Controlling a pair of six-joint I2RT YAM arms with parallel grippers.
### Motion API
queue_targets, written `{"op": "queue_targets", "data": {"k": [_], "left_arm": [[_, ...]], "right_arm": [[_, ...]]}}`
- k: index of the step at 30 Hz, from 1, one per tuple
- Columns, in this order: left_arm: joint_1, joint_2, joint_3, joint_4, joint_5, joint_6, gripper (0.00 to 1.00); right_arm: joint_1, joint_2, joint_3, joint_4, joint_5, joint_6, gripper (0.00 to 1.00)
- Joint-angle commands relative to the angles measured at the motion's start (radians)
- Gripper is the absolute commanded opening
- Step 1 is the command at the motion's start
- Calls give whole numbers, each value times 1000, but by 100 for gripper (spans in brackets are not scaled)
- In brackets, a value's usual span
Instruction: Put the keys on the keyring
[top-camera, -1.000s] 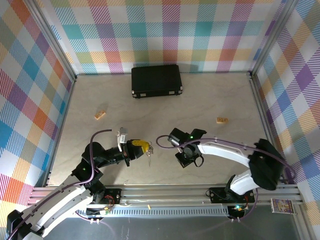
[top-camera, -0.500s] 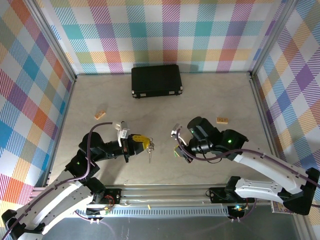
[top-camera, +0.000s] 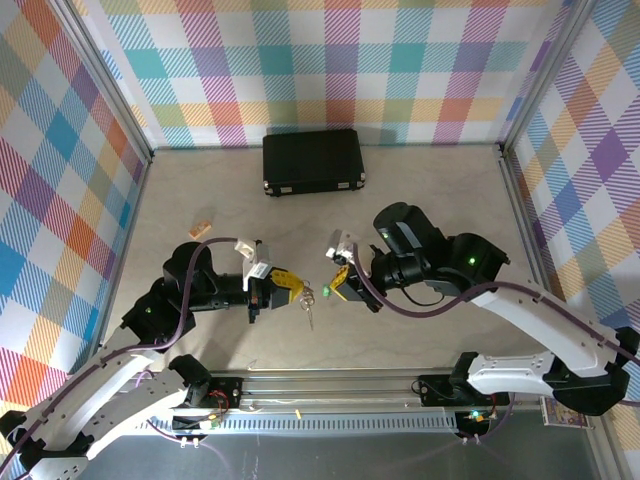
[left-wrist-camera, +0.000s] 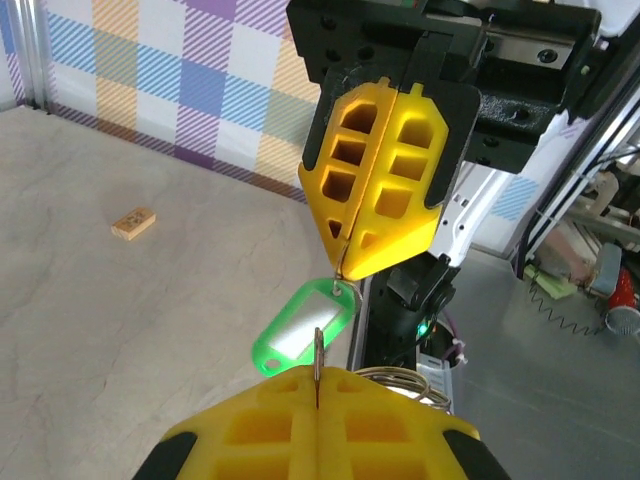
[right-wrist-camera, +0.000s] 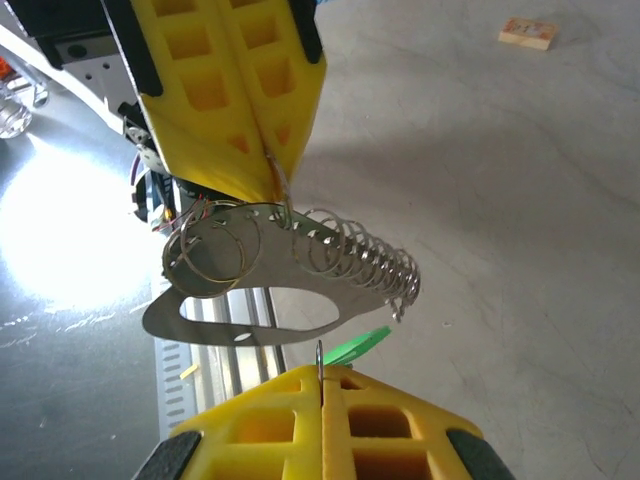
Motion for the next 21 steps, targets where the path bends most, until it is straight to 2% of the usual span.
{"op": "queue_targets", "data": {"k": [1, 10, 21], "left_arm": [[9, 21, 76, -106, 38, 119, 0], [10, 0, 99, -111, 56, 149, 0], [10, -50, 91, -51, 111, 119, 0]], "right_arm": [[37, 11, 42, -46, 13, -53, 0], [100, 49, 98, -27, 72, -89, 0], [124, 81, 176, -54, 31, -67, 0]]}}
